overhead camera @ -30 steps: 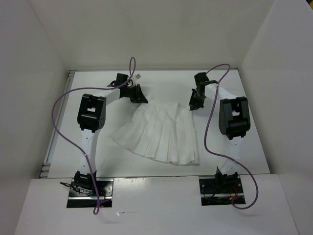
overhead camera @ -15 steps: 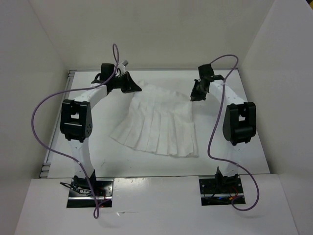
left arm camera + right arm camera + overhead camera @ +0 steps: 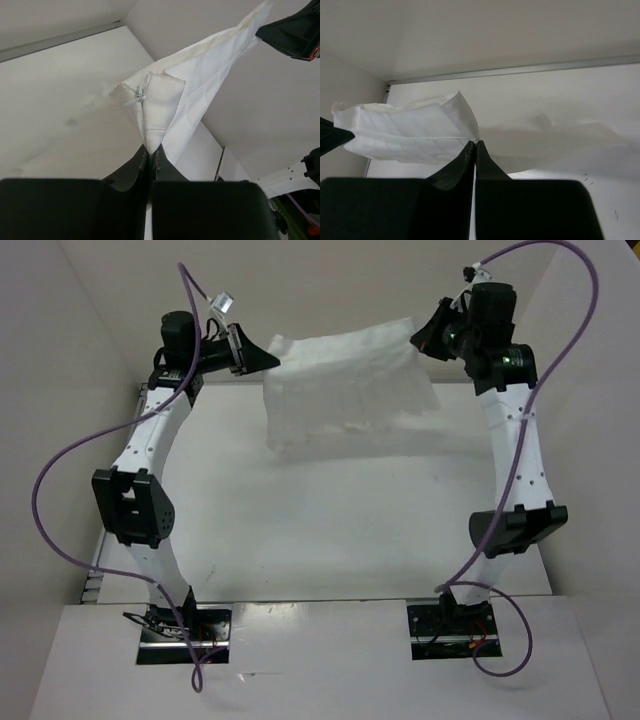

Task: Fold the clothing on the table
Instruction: Flatten the skirt out

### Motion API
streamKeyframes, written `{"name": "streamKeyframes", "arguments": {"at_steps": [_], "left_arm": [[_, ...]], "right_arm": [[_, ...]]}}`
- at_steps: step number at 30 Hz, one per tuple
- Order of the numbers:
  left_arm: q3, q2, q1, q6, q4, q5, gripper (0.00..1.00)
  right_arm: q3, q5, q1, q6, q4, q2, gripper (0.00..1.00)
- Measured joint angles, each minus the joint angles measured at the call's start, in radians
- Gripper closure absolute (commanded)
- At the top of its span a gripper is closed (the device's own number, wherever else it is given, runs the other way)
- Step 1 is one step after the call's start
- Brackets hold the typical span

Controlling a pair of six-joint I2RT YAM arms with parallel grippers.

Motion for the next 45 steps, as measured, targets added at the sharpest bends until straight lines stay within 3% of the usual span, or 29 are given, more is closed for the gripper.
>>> {"name": "streamKeyframes", "arguments": {"at_steps": [4,10,14,18,23,26,30,36,45], "left_arm": [[-0.064,-0.153,0.000,0.009,0.021,0.004,1.00],[-0.407,-0.393,0.000,0.021,0.073,0.024,1.00],[-0.606,-0.513,0.001,0.014,0.013,0.028,1.00],[-0.663,-0.725,0.004,0.000,-0.088,0.028,1.00],[-0.663,-1.062,0.004,-0.031,-0.093,0.060,1.00],[-0.670,-1.135,0.004,-0.043,-0.067,0.068,1.00],[-0.748,-1.010,0.010,-0.053,-0.048,0.025,1.00],[-0.789,-0.588,0.026,-0.044,-0.055,-0.106,1.00],[-0.611,-0.037,0.021,-0.036,0.053,-0.126,1.00]], "right_arm": [[-0.020,-0.042,0.001,-0.023,-0.006,-0.129,1.00],[-0.478,-0.085,0.006,-0.033,0.006,-0.369,1.00],[-0.639,-0.110,0.031,-0.042,-0.069,-0.475,1.00],[-0.655,-0.158,0.048,-0.048,-0.123,-0.680,1.00],[-0.585,-0.262,0.065,-0.043,-0.151,-0.929,1.00],[-0.587,-0.286,0.085,-0.034,-0.145,-0.975,1.00],[-0.676,-0.244,0.087,-0.031,-0.122,-0.887,1.00],[-0.790,-0.182,0.086,-0.031,-0.025,-0.553,1.00],[-0.795,-0.169,0.038,-0.030,0.102,-0.203,1.00]]}}
